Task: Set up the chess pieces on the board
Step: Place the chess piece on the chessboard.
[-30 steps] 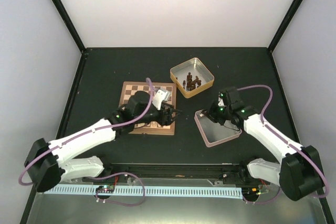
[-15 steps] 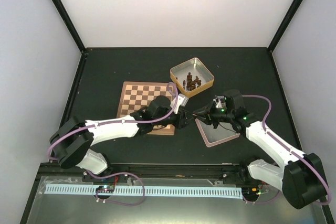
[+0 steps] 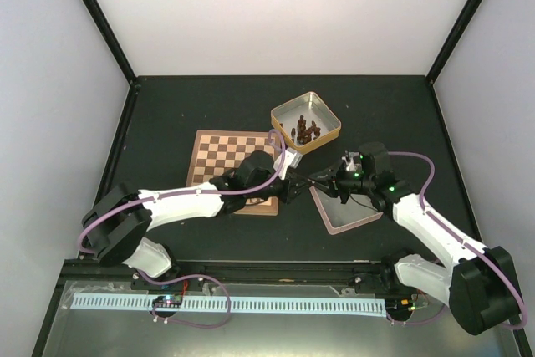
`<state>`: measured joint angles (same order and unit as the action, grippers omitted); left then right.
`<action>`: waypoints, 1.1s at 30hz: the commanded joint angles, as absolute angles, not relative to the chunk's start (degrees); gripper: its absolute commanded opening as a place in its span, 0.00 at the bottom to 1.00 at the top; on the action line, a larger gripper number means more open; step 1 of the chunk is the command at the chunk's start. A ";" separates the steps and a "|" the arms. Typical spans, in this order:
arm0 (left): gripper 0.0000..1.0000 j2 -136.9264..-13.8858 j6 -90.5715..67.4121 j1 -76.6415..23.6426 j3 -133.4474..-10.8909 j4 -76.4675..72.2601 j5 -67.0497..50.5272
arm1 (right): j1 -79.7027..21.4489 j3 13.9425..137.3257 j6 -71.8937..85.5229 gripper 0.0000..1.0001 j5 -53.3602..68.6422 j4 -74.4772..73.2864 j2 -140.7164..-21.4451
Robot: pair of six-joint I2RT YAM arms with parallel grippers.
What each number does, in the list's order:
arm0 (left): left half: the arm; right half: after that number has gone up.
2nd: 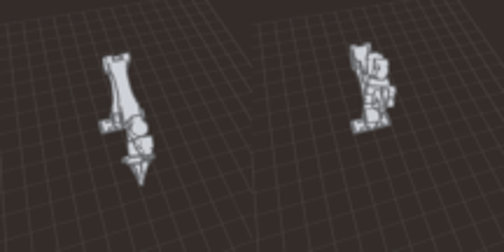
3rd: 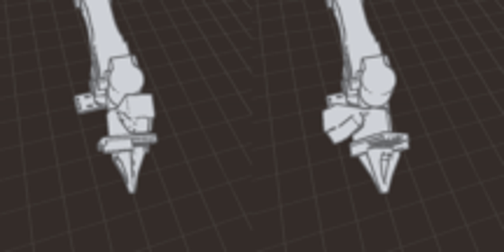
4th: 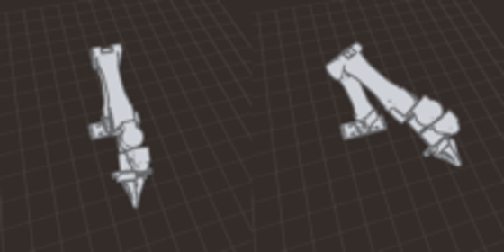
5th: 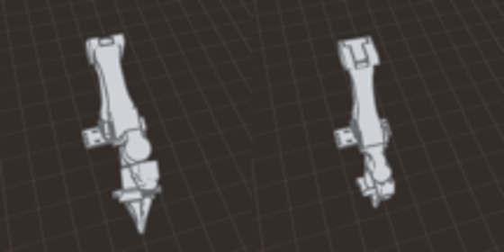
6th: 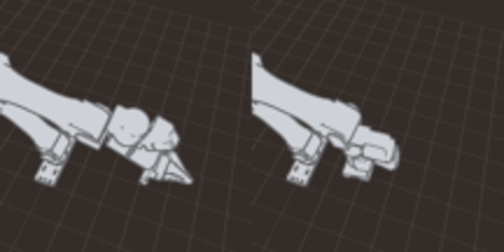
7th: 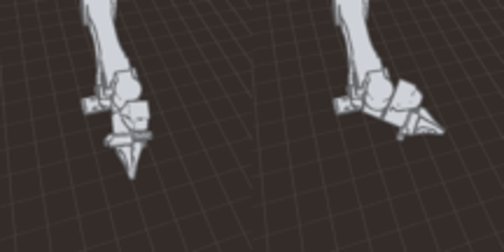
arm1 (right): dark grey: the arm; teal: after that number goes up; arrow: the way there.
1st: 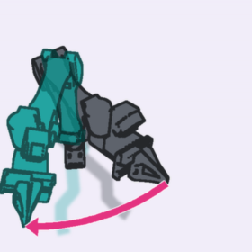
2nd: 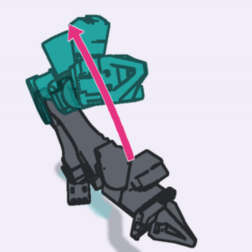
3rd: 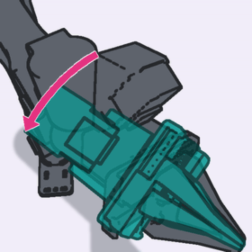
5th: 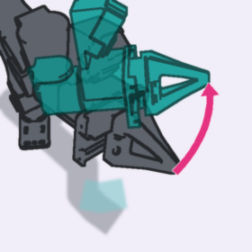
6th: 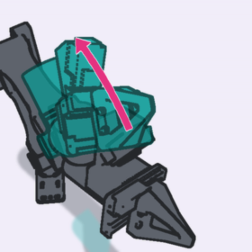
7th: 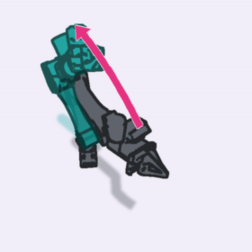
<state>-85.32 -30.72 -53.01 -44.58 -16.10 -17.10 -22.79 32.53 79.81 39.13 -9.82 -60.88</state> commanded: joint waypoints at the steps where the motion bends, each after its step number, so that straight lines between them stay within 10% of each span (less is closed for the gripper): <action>1: 0.02 -85.48 -29.67 -53.78 -48.26 -18.19 -16.71 | -23.25 32.62 78.31 0.11 40.92 -10.44 -60.45; 11: 0.01 -80.57 -22.08 -52.87 -54.93 10.70 -7.87 | -22.45 38.77 64.02 0.49 27.44 -20.74 -62.31; 33: 0.02 -89.36 -11.99 -30.53 -67.12 54.52 -6.79 | -21.84 42.59 52.22 0.55 12.23 -30.32 -64.32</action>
